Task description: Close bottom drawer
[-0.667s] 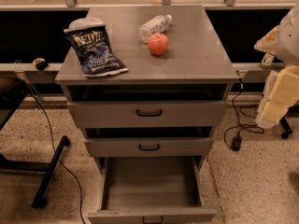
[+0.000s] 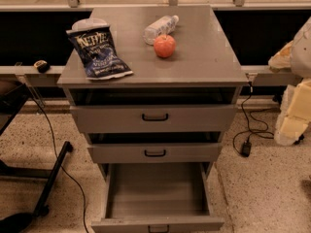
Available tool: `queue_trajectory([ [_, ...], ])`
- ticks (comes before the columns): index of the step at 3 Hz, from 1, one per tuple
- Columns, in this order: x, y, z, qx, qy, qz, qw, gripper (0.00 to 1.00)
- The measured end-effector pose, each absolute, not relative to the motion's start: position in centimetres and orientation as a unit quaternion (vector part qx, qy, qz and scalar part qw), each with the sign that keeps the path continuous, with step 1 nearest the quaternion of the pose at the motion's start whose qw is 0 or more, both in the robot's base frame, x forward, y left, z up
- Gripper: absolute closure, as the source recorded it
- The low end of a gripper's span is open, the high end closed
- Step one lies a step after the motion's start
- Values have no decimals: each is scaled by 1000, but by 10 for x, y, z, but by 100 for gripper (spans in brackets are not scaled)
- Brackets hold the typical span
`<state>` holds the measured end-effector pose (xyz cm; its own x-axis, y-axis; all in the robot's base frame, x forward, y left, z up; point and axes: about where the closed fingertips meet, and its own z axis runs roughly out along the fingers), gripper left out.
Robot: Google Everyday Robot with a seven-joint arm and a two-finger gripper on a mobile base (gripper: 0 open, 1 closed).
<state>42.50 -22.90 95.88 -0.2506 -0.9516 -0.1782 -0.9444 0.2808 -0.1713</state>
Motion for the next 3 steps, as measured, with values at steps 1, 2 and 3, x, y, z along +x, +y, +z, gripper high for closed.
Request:
queue_trajectory([
  [1,387,-216,954,-611,780,-13,135,0],
  [2,363,-234,929,-586,800,-18,127,0],
  [3,371,-230,915,-582,802,6,133,0],
])
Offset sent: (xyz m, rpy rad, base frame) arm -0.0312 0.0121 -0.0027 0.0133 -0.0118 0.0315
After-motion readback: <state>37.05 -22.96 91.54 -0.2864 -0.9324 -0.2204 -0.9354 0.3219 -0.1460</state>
